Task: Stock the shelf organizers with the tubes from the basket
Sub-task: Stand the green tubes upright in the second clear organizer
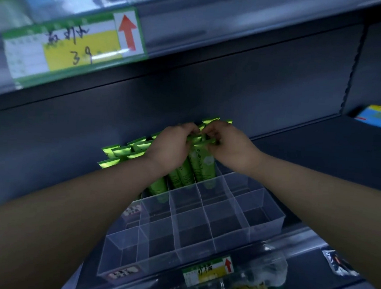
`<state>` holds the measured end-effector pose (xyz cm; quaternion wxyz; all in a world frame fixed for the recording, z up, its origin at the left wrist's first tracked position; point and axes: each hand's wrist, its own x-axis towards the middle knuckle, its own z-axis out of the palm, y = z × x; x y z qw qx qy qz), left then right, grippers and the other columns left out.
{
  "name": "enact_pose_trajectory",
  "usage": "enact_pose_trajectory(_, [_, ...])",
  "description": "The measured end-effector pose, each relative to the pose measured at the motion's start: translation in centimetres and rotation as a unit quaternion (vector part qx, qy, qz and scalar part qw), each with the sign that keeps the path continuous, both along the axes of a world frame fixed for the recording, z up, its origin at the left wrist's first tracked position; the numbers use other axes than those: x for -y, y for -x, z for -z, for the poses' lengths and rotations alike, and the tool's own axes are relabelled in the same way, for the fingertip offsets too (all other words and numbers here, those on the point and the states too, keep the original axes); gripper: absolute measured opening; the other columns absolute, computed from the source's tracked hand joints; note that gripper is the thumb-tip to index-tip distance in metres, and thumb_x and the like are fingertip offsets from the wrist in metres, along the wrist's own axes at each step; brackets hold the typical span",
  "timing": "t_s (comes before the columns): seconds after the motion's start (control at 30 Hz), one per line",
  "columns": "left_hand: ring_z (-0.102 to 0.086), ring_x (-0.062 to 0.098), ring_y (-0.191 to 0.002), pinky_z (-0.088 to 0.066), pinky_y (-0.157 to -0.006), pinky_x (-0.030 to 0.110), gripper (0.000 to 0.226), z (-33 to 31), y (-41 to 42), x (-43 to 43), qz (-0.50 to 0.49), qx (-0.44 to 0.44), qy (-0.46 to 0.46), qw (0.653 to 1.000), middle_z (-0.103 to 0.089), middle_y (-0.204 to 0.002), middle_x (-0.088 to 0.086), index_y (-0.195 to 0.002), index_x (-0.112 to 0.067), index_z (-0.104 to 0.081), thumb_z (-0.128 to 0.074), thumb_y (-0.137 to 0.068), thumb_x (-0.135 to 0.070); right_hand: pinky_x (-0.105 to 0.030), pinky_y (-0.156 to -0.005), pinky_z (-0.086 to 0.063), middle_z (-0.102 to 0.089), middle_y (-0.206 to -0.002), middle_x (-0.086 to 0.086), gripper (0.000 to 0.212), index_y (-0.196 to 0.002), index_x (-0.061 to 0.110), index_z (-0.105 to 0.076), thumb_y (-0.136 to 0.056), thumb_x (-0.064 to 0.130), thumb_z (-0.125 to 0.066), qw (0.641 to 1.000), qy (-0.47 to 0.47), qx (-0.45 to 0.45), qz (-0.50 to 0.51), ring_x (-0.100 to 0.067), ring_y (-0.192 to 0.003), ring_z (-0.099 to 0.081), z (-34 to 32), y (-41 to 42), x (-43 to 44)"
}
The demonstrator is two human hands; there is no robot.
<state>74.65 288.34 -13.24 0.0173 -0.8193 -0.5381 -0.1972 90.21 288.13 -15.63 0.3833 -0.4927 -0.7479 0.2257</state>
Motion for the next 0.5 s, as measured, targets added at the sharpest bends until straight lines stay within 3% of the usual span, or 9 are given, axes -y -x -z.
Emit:
enact_pose_trajectory(0.13, [-0.056,0.026,-0.110,-0.042,-0.088,0.026,0.042,-0.3,0.4,1.0,0.000,-0.022,-0.004,1.000,-0.058,-0.125,0.010,-0.126,-0.016,-0.053,-0.052,-0.087,-0.001,-0.010,-0.072,-0.030,-0.047,-0.124,-0.010,0.044,-0.128,0.013,-0.048,-0.085,0.006,-0.058,0.999,-0.017,0.039,-0.006,-0.019,-0.109,-0.049,-0.2,0.2,1.4])
enact_pose_trajectory(0.23, [-0.054,0.025,-0.112,-0.038,-0.088,0.024,0.045,-0.6,0.8,2.2,0.001,-0.046,-0.001,0.999,-0.054,-0.130,0.009,-0.131,-0.016,-0.049,-0.053,-0.088,-0.005,-0.010,-0.081,-0.029,-0.040,-0.134,-0.006,0.052,-0.134,0.017,-0.042,-0.085,0.011,-0.059,0.998,-0.015,0.060,-0.009,-0.018,-0.118,-0.044,-0.7,0.4,2.5])
enact_pose_trajectory(0.37, [-0.049,0.023,-0.119,-0.040,-0.098,0.029,0.047,-1.3,1.6,4.2,0.017,-0.060,0.009,0.998,-0.050,-0.134,0.007,-0.135,-0.016,-0.044,-0.054,-0.089,-0.012,-0.031,-0.108,-0.033,-0.034,-0.143,-0.004,0.060,-0.140,0.019,-0.035,-0.085,0.017,-0.059,0.994,-0.022,0.107,-0.016,-0.018,-0.131,-0.034,-1.6,1.1,4.4])
enact_pose_trajectory(0.5, [-0.045,0.023,-0.123,-0.035,-0.104,0.029,0.053,-1.8,2.5,6.4,0.015,-0.091,0.006,0.996,-0.046,-0.138,0.006,-0.137,-0.014,-0.040,-0.056,-0.087,-0.018,-0.041,-0.111,-0.028,-0.024,-0.150,-0.004,0.068,-0.144,0.021,-0.028,-0.083,0.025,-0.059,0.986,-0.031,0.161,-0.021,-0.020,-0.138,-0.024,-2.4,2.1,6.2])
